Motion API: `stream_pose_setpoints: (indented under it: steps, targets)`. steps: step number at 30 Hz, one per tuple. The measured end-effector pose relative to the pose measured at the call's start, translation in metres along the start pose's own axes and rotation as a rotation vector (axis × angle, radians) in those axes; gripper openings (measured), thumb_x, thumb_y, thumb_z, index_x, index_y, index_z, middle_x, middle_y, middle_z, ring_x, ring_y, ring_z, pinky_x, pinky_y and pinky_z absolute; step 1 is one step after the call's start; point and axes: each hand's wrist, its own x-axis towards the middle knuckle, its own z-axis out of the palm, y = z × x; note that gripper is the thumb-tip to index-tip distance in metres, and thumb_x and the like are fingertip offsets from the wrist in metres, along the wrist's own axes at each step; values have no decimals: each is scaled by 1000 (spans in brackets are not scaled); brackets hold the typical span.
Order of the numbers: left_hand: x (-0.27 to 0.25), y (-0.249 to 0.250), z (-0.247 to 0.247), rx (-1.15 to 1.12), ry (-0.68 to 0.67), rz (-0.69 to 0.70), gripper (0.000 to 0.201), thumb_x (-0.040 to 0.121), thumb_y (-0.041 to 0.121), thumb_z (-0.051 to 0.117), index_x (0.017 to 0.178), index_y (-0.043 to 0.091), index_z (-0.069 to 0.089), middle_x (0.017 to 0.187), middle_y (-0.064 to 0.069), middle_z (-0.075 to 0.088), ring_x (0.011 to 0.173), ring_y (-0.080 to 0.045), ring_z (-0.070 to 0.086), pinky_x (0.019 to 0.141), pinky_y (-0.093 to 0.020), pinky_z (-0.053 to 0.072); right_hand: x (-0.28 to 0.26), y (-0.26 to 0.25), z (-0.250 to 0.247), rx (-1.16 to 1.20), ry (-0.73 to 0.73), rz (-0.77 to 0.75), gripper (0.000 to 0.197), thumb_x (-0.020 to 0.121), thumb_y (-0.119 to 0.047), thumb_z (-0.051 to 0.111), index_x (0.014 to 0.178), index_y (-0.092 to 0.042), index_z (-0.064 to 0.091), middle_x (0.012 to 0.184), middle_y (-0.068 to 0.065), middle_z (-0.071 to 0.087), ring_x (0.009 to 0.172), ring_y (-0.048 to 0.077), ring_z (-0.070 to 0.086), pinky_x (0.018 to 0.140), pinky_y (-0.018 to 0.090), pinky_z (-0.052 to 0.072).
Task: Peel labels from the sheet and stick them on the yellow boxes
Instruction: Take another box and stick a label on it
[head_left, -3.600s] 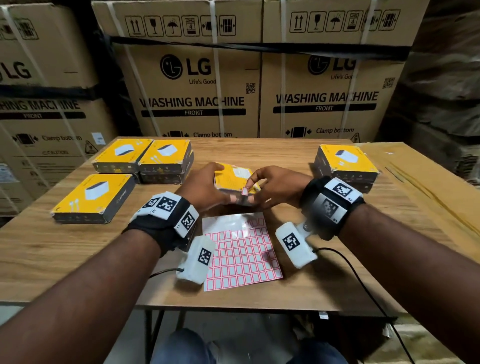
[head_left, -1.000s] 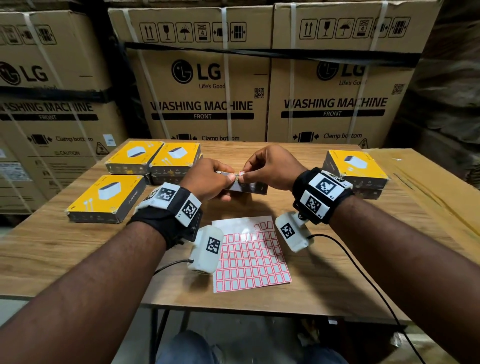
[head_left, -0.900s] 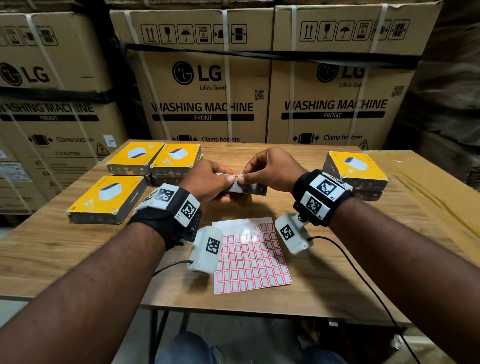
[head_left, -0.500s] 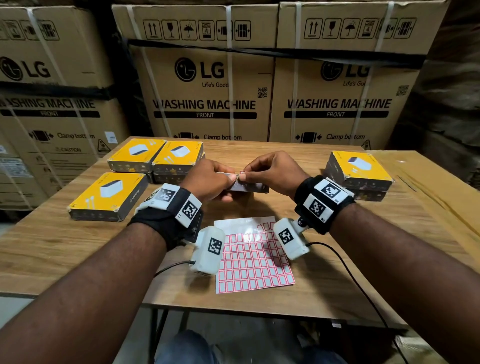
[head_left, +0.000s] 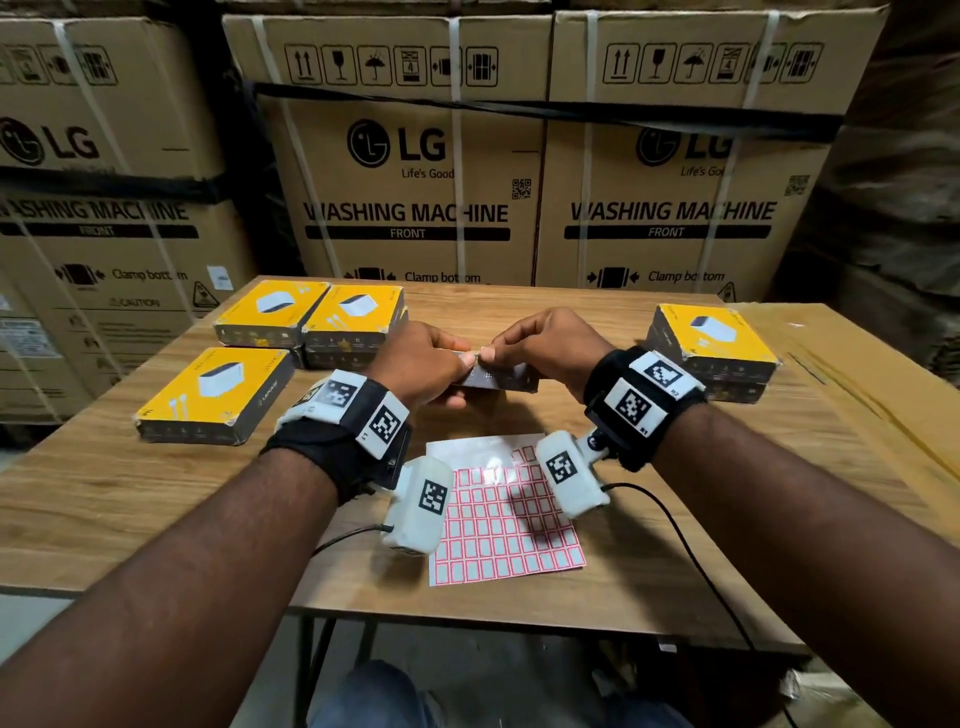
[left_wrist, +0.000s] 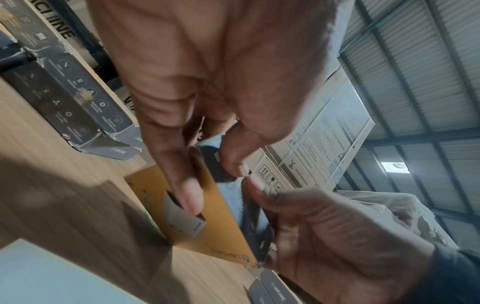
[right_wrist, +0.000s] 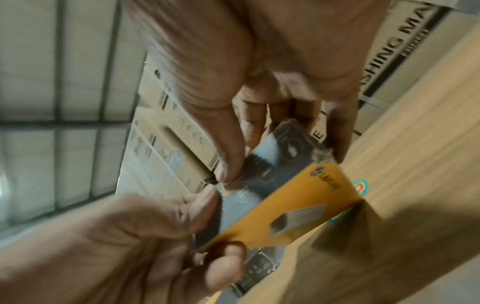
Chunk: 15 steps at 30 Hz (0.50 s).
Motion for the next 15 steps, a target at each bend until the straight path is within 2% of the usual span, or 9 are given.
stream_pose_setpoints:
  steps: [4, 7, 8, 10, 12, 13, 15]
  targets:
    - [-1, 1, 3, -4, -2, 15, 16, 95, 11, 61, 109, 5, 67, 88, -9, 64, 66, -20, 65, 71, -38, 62, 3, -5, -2, -14, 6, 58, 12, 76, -17, 82, 71, -13, 72, 75, 6, 69, 70, 19, 60, 61, 31, 49]
    - [-3, -1, 2, -9, -18, 9, 10, 95, 11, 60, 104, 11, 65, 97, -10, 64, 71, -20, 66, 73, -40, 62, 3, -9, -5, -61, -103, 213, 23, 79, -29, 79, 89, -12, 67, 97, 10, 67, 93, 24, 62, 81, 40, 54]
    - [-5, -2, 2, -11, -22, 9, 9, 96, 11, 60, 102, 12, 65, 99, -10, 65, 71, -20, 66, 74, -41, 61, 2, -9, -5, -42, -151, 280, 29, 80, -30, 76, 99, -10, 67, 102, 11, 65, 96, 26, 62, 80, 40, 56]
    - [-6, -3, 3, -17, -27, 13, 7, 95, 11, 60, 97, 15, 65, 99, -10, 66, 72, -20, 66, 78, -43, 61, -3, -12, -4, 120, -220, 399, 29, 86, -24, 69, 108, -7, 62, 97, 11, 61, 88, 26, 63, 76, 40, 58]
    - [-6, -4, 3, -6, -26, 22, 14, 95, 10, 60, 86, 20, 63, 95, -7, 66, 73, -22, 66, 79, -43, 60, -8, -14, -1, 250, -263, 466, 18, 89, -16, 63, 103, -7, 58, 86, 11, 60, 77, 28, 64, 83, 43, 56]
    - [-6, -5, 3, 2, -26, 22, 16, 95, 10, 60, 84, 22, 62, 94, -7, 66, 73, -22, 66, 79, -42, 60, -8, -14, 1, 260, -270, 484, 16, 89, -15, 61, 102, -7, 58, 82, 10, 60, 73, 28, 63, 82, 43, 54]
    - [-6, -6, 3, 13, -31, 19, 10, 95, 11, 61, 90, 20, 62, 95, -8, 66, 73, -22, 66, 78, -41, 61, -9, -15, 3, 224, -269, 515, 25, 85, -17, 63, 106, -6, 58, 84, 10, 61, 66, 26, 61, 74, 40, 55]
